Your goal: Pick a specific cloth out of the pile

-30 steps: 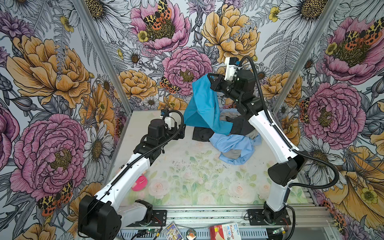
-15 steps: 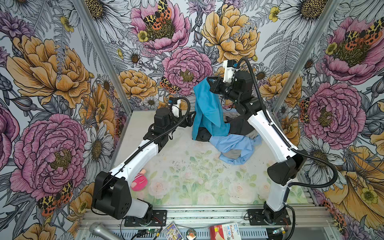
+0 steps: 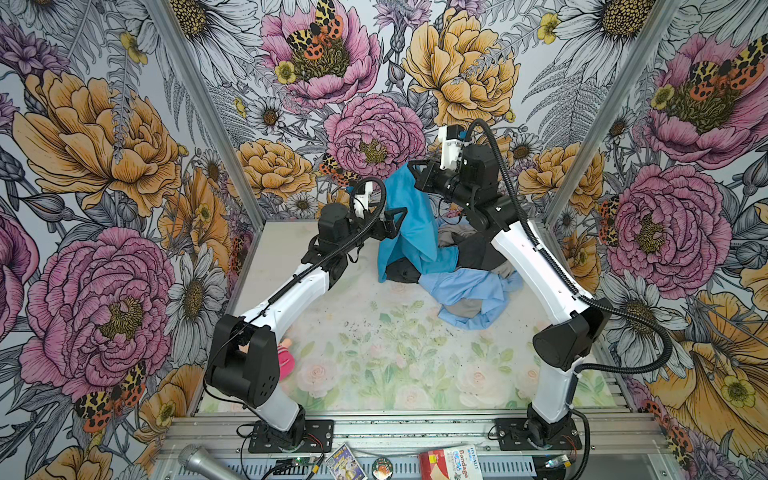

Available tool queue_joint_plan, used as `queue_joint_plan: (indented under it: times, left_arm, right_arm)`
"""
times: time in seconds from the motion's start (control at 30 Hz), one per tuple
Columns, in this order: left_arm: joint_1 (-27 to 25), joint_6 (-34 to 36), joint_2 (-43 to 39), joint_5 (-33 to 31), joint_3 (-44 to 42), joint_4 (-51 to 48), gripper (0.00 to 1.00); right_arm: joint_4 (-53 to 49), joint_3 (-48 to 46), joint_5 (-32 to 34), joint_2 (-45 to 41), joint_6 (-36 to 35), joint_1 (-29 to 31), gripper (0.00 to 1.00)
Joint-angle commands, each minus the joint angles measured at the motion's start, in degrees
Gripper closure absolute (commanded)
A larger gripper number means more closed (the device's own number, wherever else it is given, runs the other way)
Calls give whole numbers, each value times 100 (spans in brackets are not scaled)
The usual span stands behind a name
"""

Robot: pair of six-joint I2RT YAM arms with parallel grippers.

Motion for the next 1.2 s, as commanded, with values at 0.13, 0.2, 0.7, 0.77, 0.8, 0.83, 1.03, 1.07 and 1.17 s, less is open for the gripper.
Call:
queue_joint_plan:
  times: [0.13, 0.2, 0.7, 0.77, 0.8, 0.83, 1.03, 1.07, 1.17]
  left_arm:
    - [119, -333, 733, 416, 671, 554, 33]
    - [141, -471, 849, 526, 816, 634, 77]
    - [442, -238, 177, 315, 1489, -960, 100]
    - [536, -243, 73, 231, 1572, -1170, 100]
    - [600, -262, 19, 209, 1610, -1243, 100]
    - [671, -283, -32, 188, 1641, -1333, 100]
    - [1061, -200, -342, -24, 1789, -1786, 100]
    - [1128, -173, -398, -60, 1787, -1839, 100]
    - [1335, -93, -533, -133, 1746, -1974, 100]
  right_arm:
    - [67, -1, -340, 114, -135, 48, 100]
    - [50, -124, -275, 50, -165, 40, 100]
    - [66, -643, -435, -144, -306, -178, 86]
    - [72, -674, -551, -151, -305, -239, 70]
    - [63, -703, -616, -163, -306, -268, 63]
    - [59, -738, -650, -180, -352, -301, 58]
    - [71, -1225, -555, -470, -761, -361, 33]
    - [74, -1313, -517, -532, -813, -374, 31]
    - [76, -1562, -429, -682, -974, -391, 24]
